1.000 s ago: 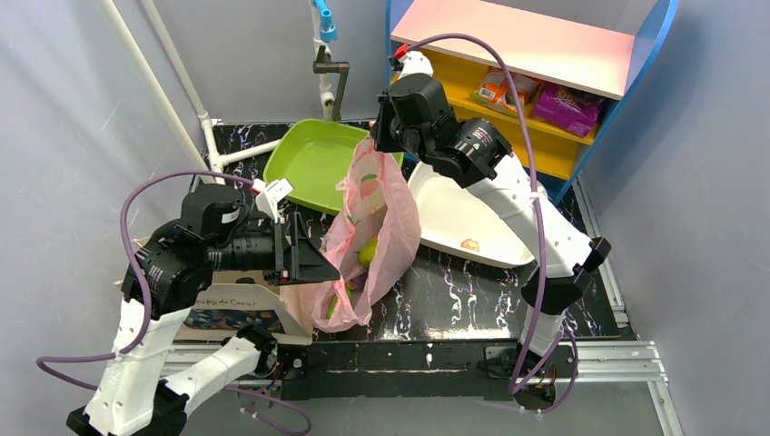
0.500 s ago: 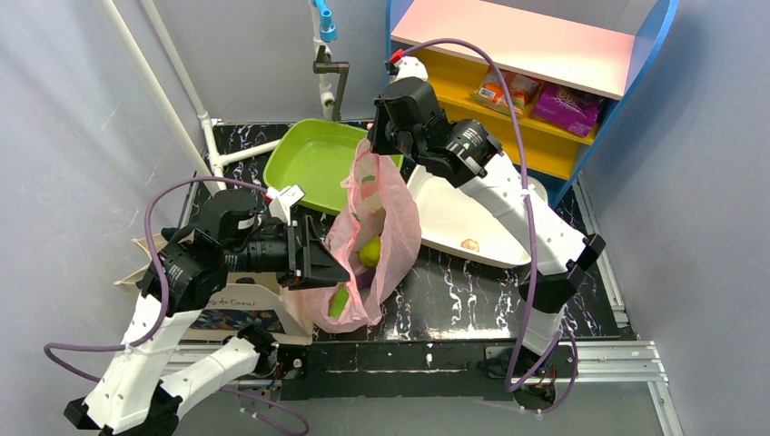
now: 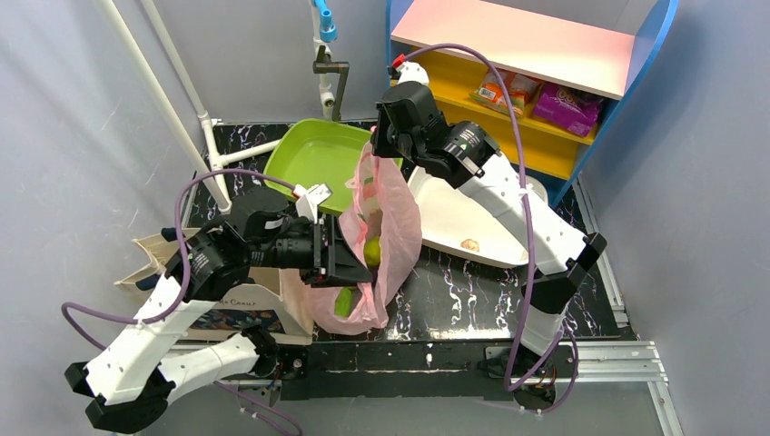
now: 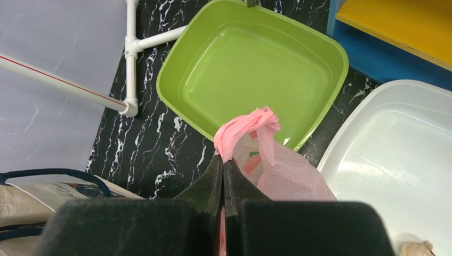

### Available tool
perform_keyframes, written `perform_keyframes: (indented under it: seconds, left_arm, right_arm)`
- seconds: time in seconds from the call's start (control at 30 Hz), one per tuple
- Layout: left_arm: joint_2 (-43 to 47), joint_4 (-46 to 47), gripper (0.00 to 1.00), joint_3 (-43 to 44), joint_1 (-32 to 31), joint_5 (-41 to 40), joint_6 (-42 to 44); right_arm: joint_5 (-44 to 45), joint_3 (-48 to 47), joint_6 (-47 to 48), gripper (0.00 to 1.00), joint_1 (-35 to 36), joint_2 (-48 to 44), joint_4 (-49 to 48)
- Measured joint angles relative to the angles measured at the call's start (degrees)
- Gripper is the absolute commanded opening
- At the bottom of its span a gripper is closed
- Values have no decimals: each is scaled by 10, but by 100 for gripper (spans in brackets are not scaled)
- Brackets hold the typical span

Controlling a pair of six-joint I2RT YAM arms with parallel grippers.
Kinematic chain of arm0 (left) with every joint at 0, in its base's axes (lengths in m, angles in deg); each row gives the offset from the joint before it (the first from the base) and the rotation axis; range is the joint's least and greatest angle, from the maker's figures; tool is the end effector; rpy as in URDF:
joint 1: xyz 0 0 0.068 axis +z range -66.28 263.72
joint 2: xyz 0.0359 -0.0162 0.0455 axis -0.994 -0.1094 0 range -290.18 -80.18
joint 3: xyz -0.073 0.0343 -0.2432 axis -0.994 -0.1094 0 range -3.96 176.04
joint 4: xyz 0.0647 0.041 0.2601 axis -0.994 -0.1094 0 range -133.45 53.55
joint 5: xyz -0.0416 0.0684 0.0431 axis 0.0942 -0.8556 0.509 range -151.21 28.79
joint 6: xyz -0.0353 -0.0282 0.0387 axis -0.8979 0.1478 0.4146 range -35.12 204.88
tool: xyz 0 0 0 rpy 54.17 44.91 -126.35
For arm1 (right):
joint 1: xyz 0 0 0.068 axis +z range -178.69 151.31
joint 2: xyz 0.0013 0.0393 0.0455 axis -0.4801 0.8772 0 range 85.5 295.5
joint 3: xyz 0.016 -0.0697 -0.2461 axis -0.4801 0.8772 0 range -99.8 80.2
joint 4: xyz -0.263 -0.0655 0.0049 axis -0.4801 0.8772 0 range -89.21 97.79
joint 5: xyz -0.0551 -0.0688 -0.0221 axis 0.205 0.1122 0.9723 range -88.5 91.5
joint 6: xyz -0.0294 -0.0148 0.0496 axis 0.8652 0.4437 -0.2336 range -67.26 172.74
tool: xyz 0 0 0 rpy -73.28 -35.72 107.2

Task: Place the food into the grocery bag and tie it

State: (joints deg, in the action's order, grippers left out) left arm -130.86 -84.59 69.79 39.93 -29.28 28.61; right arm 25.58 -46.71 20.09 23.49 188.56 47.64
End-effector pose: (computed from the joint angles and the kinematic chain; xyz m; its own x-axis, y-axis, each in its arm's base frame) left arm 0.1108 -0.1381 0.4127 -0.9459 -0.0710 -0.3166 0.2637 0.4000 -0.8777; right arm 0.2531 0.2969 0.4676 -0.4666 0.2021 -0.8611 -0.2841 0.8877 0.3623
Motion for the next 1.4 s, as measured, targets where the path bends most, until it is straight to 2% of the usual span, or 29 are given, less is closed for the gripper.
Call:
perform_keyframes:
  seconds: [0.13, 0.27, 0.33, 0.57, 0.73, 1.0, 1.23, 1.4]
  left_arm:
    - [-18, 14, 35, 0, -42, -27, -9]
    - [-38, 16, 8, 7, -72, -50, -15]
    - [-47, 17, 0, 15, -81, -61, -18]
    - [-62, 0, 0, 84, -85, -97, -16]
    - [-108, -56, 0, 210, -85, -130, 9]
    - [-187, -164, 0, 398, -65, -191, 72]
    - [-186, -187, 0, 407, 31, -175, 123]
    - [-189, -186, 0, 388, 61, -145, 156]
  right_arm:
    - [1, 18, -2, 1, -1, -13, -3]
    - [3, 44, -3, 1, -2, -34, -3]
    - [5, 56, -4, 1, -2, -45, -3]
    - [-6, 122, -3, 1, -4, -131, 17]
    - [-48, 169, 0, 1, -4, -233, 63]
    - [-87, 177, -21, 1, -4, -344, 162]
    - [-95, 177, -59, 1, -4, -367, 216]
    - [-89, 176, -82, 1, -4, -363, 250]
